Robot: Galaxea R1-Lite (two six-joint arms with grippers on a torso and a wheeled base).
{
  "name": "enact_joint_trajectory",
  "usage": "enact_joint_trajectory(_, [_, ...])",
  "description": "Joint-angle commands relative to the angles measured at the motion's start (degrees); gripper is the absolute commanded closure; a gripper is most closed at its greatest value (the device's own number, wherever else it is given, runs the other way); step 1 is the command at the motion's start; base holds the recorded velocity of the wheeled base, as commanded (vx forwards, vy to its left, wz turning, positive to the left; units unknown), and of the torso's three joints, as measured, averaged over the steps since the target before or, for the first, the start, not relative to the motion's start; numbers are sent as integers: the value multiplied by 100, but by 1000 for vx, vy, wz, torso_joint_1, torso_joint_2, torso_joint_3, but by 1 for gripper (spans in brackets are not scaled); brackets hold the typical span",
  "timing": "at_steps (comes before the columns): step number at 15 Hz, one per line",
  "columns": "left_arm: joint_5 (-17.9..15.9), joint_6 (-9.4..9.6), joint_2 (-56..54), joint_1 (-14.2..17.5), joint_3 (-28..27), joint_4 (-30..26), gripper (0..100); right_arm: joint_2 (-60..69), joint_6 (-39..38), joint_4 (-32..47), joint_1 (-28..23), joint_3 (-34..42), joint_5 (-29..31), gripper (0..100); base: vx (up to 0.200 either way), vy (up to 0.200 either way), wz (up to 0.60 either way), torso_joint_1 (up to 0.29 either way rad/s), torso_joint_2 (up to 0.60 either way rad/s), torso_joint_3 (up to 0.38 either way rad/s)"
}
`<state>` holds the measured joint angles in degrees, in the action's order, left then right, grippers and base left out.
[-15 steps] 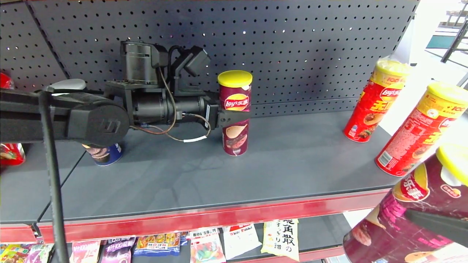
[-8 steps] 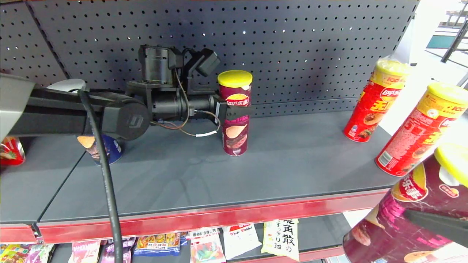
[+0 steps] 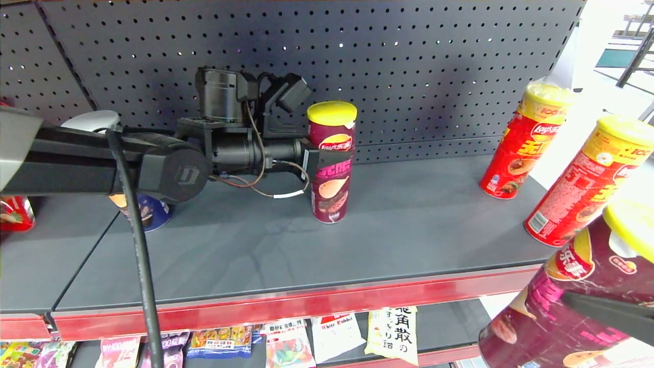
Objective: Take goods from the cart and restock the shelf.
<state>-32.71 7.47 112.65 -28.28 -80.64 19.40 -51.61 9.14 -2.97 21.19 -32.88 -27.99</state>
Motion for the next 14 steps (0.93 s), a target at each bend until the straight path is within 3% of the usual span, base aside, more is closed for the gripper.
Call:
enact_joint_trajectory(1, [-139, 9, -675, -55, 611, 12, 100, -42, 9, -1, -1, -17, -5, 100, 0, 0, 0, 0, 0, 0])
enact_joint_trajectory(8, [-139, -27, -1483, -301, 1771, 12, 100, -173, 9, -1, 17, -140, -22, 100, 0, 0, 0, 0, 0, 0])
enact_joint_trajectory(14, [-157, -44, -1606, -397, 2052, 12, 100, -200, 9, -1, 26, -175, -22, 100, 0, 0, 0, 0, 0, 0])
